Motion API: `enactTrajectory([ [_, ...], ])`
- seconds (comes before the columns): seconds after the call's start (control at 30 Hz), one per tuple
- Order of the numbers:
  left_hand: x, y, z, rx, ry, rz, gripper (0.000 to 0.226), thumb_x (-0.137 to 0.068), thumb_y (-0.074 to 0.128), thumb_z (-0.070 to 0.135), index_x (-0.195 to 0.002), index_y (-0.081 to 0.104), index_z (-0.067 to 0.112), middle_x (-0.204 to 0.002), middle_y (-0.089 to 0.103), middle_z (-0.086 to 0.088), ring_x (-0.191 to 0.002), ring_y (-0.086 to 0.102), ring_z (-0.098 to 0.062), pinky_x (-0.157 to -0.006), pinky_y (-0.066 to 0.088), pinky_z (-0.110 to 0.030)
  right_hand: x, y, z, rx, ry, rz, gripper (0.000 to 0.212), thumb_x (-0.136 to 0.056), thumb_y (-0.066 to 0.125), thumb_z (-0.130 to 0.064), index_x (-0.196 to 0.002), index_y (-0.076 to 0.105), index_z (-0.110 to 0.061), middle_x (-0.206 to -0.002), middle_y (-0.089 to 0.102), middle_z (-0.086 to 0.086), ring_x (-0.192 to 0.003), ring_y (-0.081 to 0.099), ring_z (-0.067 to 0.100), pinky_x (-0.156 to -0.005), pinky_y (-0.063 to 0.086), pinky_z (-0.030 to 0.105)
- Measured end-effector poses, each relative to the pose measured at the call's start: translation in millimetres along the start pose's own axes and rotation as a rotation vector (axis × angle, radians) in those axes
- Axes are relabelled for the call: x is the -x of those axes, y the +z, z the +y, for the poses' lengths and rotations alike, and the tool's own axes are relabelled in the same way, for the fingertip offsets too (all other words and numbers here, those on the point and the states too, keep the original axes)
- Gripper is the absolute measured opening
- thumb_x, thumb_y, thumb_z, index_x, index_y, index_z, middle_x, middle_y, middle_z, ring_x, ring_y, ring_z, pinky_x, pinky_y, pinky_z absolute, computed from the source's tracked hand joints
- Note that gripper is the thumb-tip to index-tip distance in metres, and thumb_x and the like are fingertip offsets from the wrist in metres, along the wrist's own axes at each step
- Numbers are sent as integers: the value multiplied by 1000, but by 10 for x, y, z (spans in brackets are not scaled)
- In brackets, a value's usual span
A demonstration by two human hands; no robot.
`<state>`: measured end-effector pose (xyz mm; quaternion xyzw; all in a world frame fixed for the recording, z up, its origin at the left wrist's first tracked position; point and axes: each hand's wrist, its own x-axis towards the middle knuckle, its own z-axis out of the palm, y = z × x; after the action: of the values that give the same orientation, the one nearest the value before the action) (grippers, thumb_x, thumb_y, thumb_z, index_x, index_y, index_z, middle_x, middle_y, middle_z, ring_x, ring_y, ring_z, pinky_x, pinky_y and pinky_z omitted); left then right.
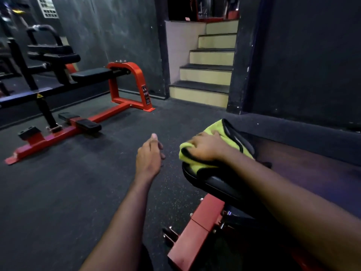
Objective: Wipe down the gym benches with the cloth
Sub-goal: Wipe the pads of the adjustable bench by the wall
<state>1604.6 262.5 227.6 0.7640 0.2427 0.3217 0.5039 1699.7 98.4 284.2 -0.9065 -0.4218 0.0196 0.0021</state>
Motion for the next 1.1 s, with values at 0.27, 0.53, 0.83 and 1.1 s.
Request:
enactTrajectory([
  [0.27, -602, 355, 321, -113, 62, -491, 57, -101, 23, 58, -91, 62, 18, -80, 70, -11, -58, 62, -25, -54, 45, -29, 338, 162, -546, 39, 200, 87, 62, -84, 51, -64, -140, 45, -39, -163, 22, -1, -151, 8, 32, -108, 2, 75],
  [0.53, -707, 975, 525, -217, 11, -968, 63, -98, 18, 63, -131, 53, 22, -120, 58, -6, -96, 59, -27, -68, 51, -38, 1280, 656, -748, 53, 554, 455, 80, -70, 62, -65, -144, 38, -47, -153, 42, 1, -141, 36, 32, -110, 21, 59],
  [0.83, -541, 1179, 297, -114, -9, -871, 71, -89, 15, 72, -148, 36, 38, -156, 33, 2, -143, 30, -23, -120, 20, -45, 949, 770, -982, 32, 1002, 817, 51, -82, 53, -67, -120, 66, -36, -136, 59, -4, -131, 49, 23, -111, 21, 60],
  [1.1, -563, 1228, 208, -111, -17, -830, 66, -88, 17, 69, -142, 43, 42, -154, 39, -2, -140, 36, -24, -119, 22, -46, 1804, 925, -345, 166, 1077, 1043, 40, -83, 55, -52, -107, 72, -26, -123, 69, -1, -118, 59, 24, -108, 26, 53],
])
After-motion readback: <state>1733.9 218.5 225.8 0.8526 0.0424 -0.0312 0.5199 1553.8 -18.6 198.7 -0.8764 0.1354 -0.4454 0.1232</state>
